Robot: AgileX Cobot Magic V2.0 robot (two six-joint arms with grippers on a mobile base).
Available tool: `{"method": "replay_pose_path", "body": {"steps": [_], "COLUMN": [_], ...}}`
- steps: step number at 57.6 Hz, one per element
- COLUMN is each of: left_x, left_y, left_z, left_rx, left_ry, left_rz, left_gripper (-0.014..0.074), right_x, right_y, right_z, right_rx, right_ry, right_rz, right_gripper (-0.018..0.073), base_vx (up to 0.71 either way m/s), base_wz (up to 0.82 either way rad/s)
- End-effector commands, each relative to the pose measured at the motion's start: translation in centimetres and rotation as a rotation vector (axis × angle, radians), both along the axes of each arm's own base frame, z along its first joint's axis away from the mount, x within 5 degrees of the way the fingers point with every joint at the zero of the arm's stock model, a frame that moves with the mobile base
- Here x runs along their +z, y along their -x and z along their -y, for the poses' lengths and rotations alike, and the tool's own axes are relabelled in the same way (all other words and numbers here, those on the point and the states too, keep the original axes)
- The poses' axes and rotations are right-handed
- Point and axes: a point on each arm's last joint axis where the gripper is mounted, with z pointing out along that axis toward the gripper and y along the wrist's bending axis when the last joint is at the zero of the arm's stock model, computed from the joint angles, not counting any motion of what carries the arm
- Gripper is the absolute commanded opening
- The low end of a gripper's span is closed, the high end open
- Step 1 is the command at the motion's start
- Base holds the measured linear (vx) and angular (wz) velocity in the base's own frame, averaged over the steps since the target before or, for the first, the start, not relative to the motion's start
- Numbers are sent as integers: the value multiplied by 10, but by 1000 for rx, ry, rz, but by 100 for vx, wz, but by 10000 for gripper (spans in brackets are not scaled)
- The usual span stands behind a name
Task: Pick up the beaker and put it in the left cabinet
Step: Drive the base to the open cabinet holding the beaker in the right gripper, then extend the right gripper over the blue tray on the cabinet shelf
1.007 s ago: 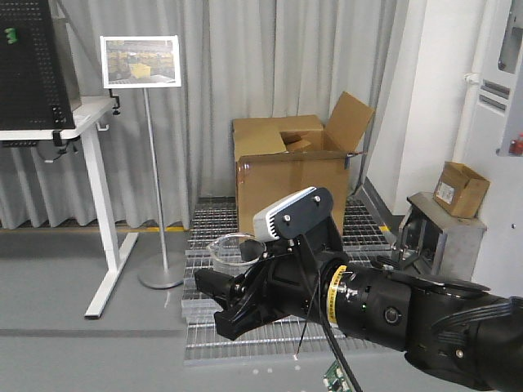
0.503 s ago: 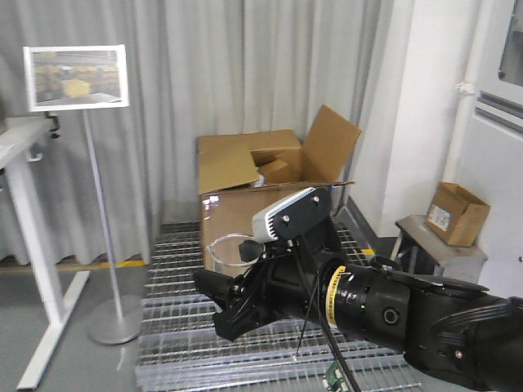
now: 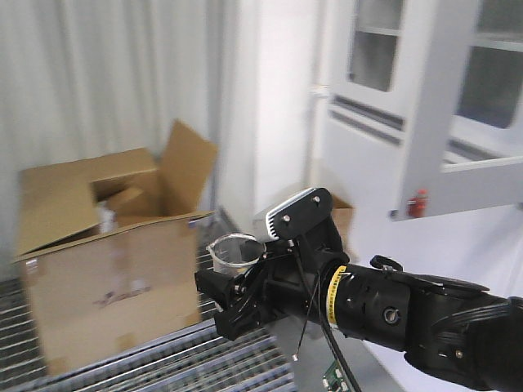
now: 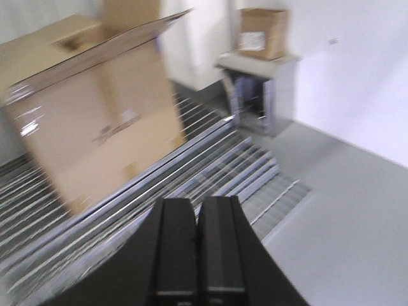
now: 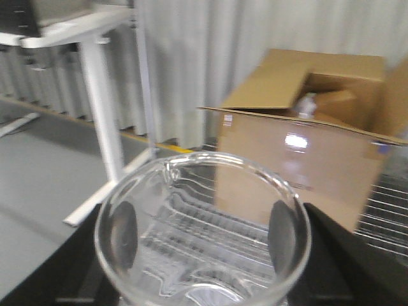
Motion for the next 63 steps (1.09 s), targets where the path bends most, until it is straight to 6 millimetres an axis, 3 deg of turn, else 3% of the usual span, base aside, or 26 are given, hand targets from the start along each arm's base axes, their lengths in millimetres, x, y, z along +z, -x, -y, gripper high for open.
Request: {"method": "replay_pose_path", "body": {"steps": [1, 35, 63], "left_x": [14, 14, 14], "left_y": [-1, -1, -1], "left_z": [0, 0, 0], "left_rx": [-1, -1, -1], "left_ry": [29, 29, 29], "left_rz": [106, 106, 106], "left_gripper": [-6, -6, -6], "right_x": [29, 29, 29], "right_y": [5, 5, 5], "right_z": [3, 3, 3], "right_rx": [12, 12, 12], "right_ry": [-77, -77, -77], "right_rz": [59, 59, 59], "right_gripper": [232, 232, 232], "base_vx": [35, 28, 23], "base_wz": [-77, -79, -56]}}
